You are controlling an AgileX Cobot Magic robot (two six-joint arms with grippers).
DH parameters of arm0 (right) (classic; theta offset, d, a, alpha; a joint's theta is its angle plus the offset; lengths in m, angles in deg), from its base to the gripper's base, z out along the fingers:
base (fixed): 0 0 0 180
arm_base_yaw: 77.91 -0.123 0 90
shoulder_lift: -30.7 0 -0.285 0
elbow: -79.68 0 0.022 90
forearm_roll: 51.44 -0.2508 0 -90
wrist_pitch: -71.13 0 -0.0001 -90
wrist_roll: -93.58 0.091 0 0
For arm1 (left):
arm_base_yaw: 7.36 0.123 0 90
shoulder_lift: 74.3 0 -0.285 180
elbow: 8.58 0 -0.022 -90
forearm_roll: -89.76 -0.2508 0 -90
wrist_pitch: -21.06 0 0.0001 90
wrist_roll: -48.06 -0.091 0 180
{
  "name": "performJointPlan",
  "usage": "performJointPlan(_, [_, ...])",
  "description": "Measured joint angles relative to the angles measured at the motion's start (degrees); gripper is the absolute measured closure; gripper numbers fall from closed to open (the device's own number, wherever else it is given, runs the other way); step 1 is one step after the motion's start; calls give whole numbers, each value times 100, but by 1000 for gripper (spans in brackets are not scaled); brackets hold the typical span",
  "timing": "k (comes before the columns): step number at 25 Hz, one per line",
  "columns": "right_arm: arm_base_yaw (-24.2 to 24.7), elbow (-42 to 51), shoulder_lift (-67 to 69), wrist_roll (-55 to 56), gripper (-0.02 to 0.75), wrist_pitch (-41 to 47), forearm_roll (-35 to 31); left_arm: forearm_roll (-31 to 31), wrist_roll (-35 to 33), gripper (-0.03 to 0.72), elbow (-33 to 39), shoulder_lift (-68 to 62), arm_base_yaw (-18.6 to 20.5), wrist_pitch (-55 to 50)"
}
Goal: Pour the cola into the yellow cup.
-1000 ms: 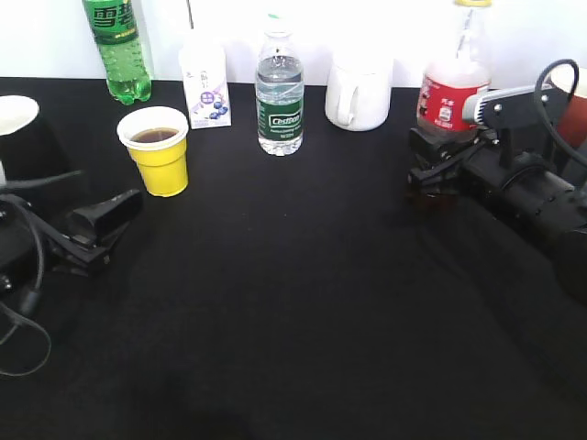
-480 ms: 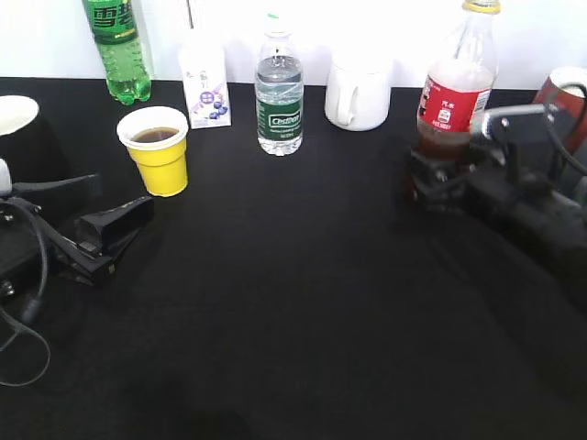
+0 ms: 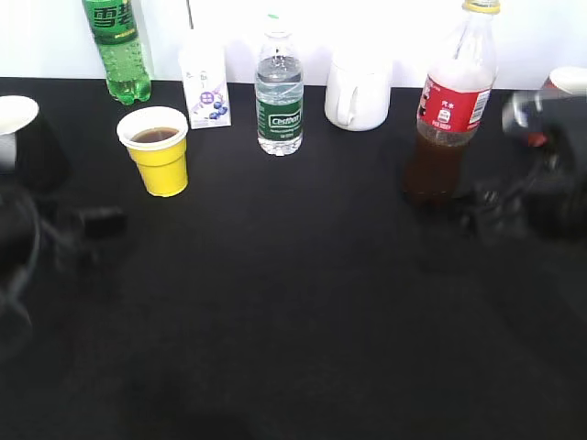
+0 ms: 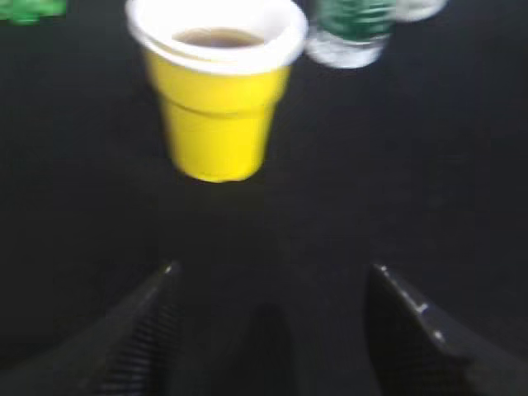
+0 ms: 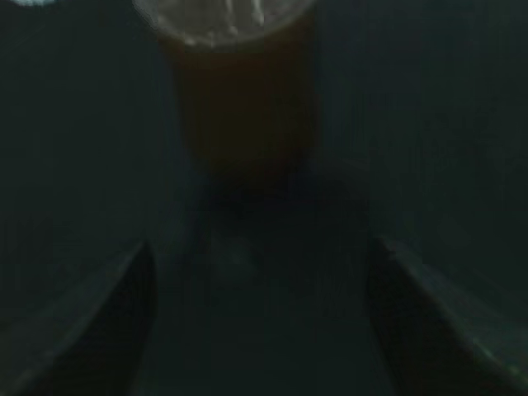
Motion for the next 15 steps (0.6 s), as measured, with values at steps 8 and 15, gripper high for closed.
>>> performJointPlan(8, [0,-1877,-1889,-67,141,4023,-31,374,21,176,-1543,3201,-1009,-5189])
performJointPlan(15, [0,-980,-4997,-147,143,5491,-315,1244,-1215,181,-1518,5883,-1011,-8303])
